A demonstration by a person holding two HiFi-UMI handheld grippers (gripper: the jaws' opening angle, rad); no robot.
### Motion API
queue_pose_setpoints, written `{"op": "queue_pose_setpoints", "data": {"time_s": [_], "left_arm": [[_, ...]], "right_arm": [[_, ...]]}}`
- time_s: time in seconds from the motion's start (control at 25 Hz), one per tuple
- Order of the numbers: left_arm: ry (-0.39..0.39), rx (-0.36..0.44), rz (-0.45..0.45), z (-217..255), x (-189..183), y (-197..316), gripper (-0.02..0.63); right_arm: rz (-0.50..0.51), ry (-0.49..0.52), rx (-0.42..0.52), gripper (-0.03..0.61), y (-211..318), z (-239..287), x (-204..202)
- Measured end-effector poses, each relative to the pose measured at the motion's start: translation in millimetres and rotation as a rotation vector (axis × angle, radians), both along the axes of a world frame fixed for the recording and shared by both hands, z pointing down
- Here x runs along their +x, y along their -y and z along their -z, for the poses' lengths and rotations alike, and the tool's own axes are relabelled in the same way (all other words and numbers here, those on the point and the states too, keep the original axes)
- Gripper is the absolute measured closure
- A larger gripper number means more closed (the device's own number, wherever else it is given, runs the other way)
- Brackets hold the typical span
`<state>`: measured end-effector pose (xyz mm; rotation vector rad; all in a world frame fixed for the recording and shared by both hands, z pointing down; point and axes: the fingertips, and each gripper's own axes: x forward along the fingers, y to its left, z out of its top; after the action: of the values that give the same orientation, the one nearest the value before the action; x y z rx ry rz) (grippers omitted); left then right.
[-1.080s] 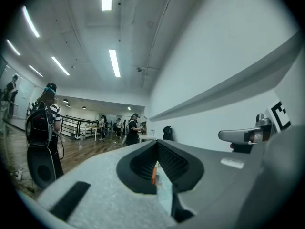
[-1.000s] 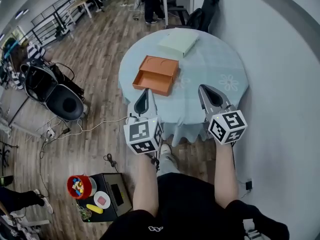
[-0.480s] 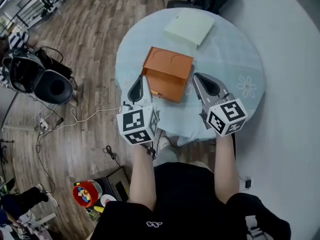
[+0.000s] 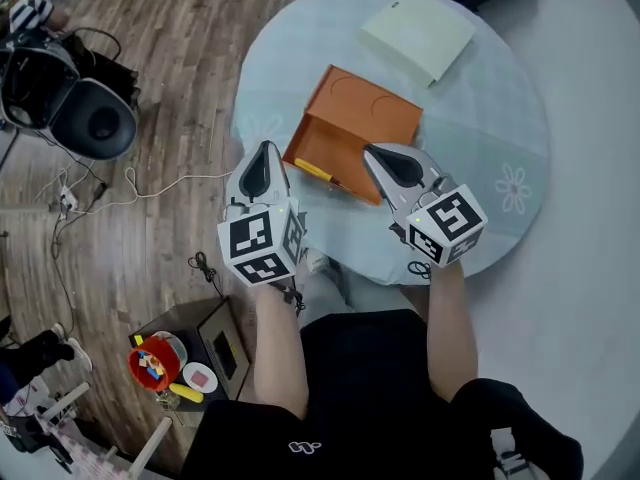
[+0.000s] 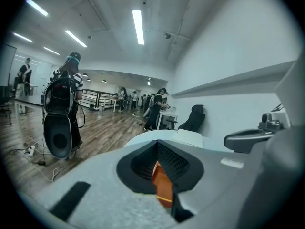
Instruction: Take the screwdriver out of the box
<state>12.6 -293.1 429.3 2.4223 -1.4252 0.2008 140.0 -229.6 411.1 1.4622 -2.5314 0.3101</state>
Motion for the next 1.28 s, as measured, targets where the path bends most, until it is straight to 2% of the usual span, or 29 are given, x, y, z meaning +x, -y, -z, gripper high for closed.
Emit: {"op": "queue_pose_setpoints", "data": {"time_s": [0.16, 0.36, 0.4, 0.72, 1.04, 1.12, 1.28], "left_arm": [[0.012, -0.039, 0.05, -10, -7, 23, 0.611], [0.012, -0.039, 0.163, -12, -39, 38, 0.611], [0.013, -0.046, 0.179, -16, -45, 40, 0.611], [0.019, -0.094, 0.265, -39, -81, 47, 0.611], [0.015, -0.126, 0.313, -54, -99, 45, 0.611], [0.012, -0.134, 0.322, -58, -104, 44, 0.611], [0.008, -0.147, 0.344, -64, -115, 41, 0.611]], "right_arm": [[0.092, -0.026, -0.11, 0.566, 32, -28, -8], [0.233, -0.105, -0.297, 0.559, 50, -81, -27], [0.257, -0.118, -0.33, 0.539, 54, -91, -32], [0.38, -0.237, -0.527, 0.503, 81, -161, -57], [0.518, -0.395, -0.783, 0.434, 80, -223, -74], [0.559, -0.437, -0.833, 0.41, 78, -231, -75], [0.607, -0.502, -0.891, 0.402, 77, -243, -79]]}}
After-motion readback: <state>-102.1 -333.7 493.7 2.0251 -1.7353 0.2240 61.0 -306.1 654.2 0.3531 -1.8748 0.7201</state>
